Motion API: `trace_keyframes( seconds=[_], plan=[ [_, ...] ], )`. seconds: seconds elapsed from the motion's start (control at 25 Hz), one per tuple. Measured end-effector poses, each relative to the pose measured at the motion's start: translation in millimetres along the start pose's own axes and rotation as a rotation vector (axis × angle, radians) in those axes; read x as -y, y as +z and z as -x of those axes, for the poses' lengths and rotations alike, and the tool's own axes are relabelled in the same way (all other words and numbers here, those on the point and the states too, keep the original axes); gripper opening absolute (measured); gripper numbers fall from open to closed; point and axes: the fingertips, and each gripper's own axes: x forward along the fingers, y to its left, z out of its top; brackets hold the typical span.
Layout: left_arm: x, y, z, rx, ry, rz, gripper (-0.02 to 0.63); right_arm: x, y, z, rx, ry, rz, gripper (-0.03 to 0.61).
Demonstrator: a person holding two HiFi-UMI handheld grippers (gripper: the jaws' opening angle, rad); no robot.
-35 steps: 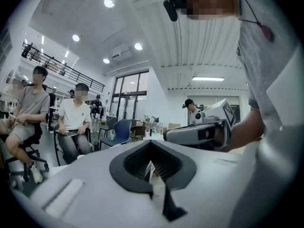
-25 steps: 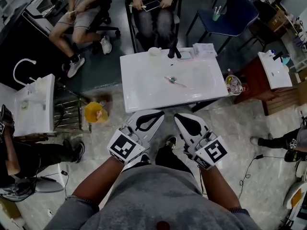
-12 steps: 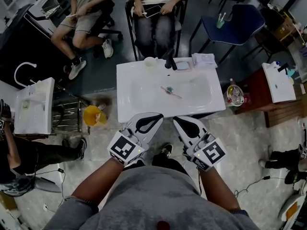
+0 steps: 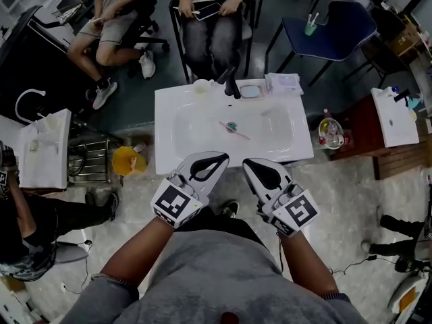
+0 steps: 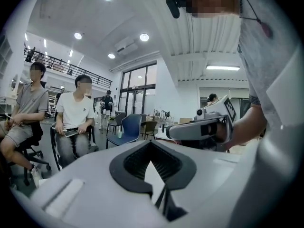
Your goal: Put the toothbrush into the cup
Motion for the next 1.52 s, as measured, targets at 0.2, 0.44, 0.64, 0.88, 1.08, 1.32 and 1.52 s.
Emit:
trace_keyframes(
  seconds=[0.2, 0.44, 0.64, 0.88, 1.08, 1.32, 1.52],
  plan=[
    [-11.0, -10.1, -22.3, -0.023, -0.032, -0.005, 0.008, 20.9, -3.0, -5.2, 0.016, -0.017, -0.030, 0.012],
    [-37.8, -21.8, -51.0, -0.030, -0.100, -0.032, 0.008, 55.7, -4.7, -20.3, 0.028, -0.086, -0.033, 0.012],
    [-55.8, -43.2, -72.5, -0.075, -0.179, -0.102, 0.006, 84.5, -17.2, -30.6, 0.012, -0.188, -0.037, 0.012],
    [-71.6, -70.2, -98.0, -0.120, -0.288, -0.106, 0.008, 118.2, -43.0, -32.3, -0.037, -0.329, -0.035, 0.012],
    [-80.7, -94.8, -120.5, -0.155, -0.371, -0.139, 0.008, 139.0, -68.0, -37.1, -0.056, -0.410, -0.062, 0.012],
    [-89.4, -119.5, -145.4, -0.188, -0.458, -0.157, 0.008, 161.1, -89.6, -46.1, -0.083, -0.486, -0.078, 0.012],
    [-100.1, -162.0, -159.6, -0.280, -0.520, -0.167, 0.008, 177.6, -106.1, -53.0, -0.098, -0.544, -0.100, 0.012]
  ],
)
